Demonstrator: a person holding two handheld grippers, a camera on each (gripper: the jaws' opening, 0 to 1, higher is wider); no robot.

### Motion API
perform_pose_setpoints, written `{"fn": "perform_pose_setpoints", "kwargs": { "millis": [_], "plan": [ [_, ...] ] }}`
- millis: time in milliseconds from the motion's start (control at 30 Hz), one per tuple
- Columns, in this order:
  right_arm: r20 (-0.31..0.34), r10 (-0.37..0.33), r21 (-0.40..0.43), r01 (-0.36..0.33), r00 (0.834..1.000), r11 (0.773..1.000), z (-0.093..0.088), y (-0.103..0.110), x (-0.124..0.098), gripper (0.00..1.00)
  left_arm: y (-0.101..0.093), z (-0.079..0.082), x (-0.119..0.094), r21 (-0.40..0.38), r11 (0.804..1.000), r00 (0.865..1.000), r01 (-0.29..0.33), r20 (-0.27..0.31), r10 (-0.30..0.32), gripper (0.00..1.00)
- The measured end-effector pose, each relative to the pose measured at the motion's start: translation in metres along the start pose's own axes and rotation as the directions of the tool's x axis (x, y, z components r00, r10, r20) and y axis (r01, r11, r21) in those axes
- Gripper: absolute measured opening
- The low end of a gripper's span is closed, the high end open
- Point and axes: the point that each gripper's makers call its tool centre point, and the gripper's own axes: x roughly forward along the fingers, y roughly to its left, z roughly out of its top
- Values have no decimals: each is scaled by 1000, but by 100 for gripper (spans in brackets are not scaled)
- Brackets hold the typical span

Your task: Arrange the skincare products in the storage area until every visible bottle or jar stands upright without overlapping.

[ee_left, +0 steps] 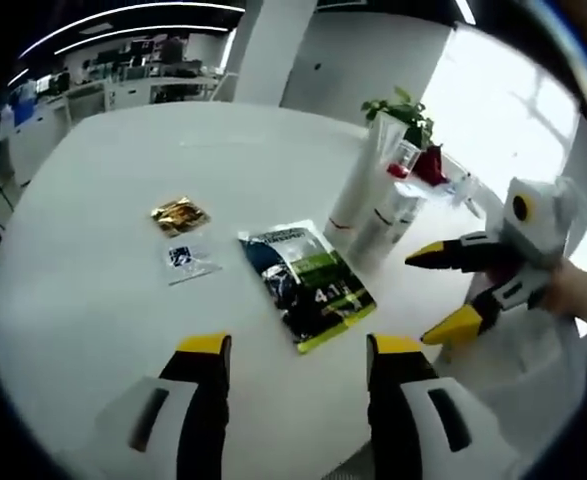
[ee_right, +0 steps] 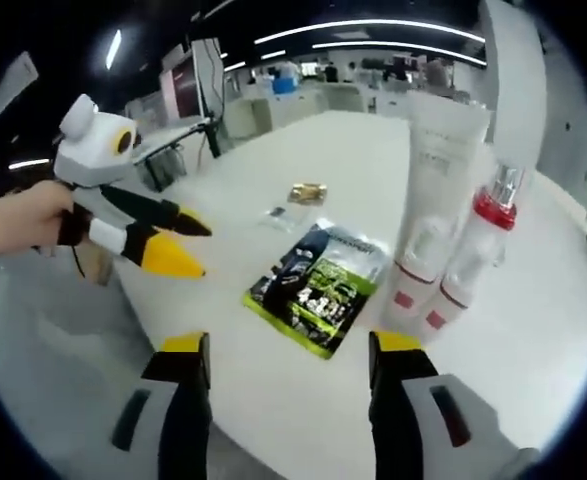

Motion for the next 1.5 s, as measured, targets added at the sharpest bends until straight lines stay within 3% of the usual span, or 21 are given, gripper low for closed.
{"fn": "perform_pose_setpoints", "kwargs": {
  "millis": [667, 900, 1500],
  "plan": [
    [52, 29, 65, -32, 998, 997, 2, 4, -36, 81, -2, -9, -39, 10, 1000, 998, -18, 64, 18, 68],
    [55, 22, 98, -27, 998, 995, -7, 0, -49, 85, -3, -13, -50, 16, 1000, 998, -21, 65, 20, 74],
    [139, 36, 192, -63, 990, 979, 8, -1, -65, 99, 0, -7, -76, 7, 999, 994, -40, 105, 39, 86]
  ]
}}
